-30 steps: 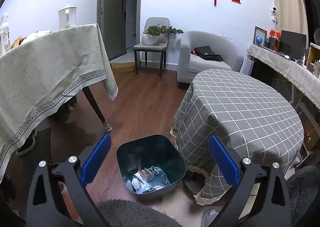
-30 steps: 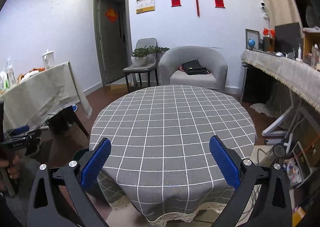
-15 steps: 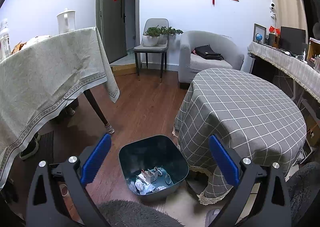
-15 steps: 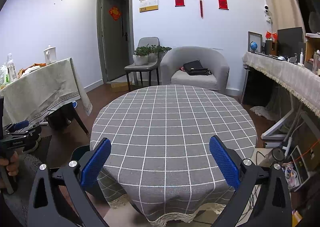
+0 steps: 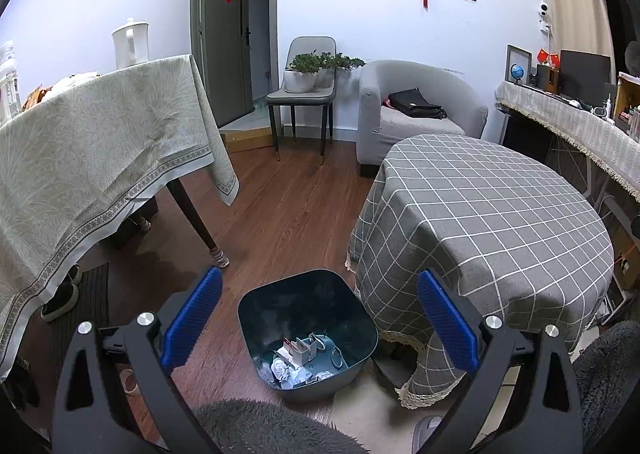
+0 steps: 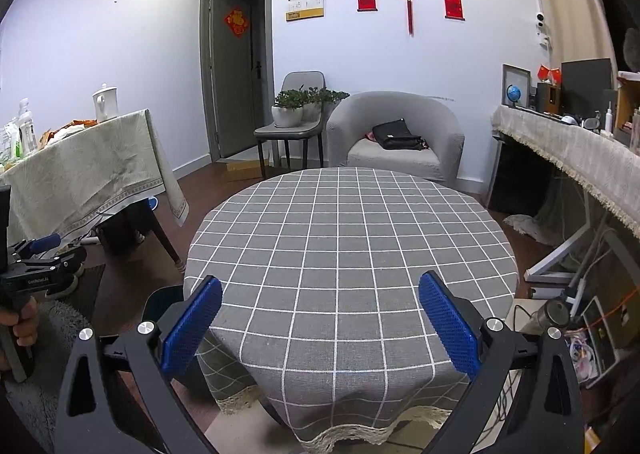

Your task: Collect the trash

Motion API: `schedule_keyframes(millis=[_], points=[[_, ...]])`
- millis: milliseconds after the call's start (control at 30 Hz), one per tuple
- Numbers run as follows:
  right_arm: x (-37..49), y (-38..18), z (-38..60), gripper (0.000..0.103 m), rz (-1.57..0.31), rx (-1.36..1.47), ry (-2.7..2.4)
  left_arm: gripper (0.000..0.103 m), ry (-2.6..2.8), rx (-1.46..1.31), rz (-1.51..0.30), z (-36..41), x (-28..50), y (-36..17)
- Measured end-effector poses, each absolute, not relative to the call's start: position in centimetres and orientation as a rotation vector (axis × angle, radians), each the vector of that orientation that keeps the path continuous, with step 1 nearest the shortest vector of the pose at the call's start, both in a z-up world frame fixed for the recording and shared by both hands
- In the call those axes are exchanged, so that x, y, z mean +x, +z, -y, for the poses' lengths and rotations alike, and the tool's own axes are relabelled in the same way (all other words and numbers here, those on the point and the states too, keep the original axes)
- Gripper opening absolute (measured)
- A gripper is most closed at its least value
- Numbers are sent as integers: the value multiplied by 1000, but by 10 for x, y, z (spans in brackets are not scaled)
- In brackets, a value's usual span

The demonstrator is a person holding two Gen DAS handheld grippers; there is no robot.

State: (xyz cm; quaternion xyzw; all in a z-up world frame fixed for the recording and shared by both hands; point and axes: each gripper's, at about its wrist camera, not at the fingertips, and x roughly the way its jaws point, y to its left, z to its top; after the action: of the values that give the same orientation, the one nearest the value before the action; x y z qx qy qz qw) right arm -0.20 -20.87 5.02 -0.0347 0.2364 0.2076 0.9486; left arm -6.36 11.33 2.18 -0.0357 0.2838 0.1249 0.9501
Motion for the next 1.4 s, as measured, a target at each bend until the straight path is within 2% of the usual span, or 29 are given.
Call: schedule_keyframes(millis=[1400], points=[[-2,48,208,99,-491,-64,418,100,251,-77,-580,-114,-63,19]])
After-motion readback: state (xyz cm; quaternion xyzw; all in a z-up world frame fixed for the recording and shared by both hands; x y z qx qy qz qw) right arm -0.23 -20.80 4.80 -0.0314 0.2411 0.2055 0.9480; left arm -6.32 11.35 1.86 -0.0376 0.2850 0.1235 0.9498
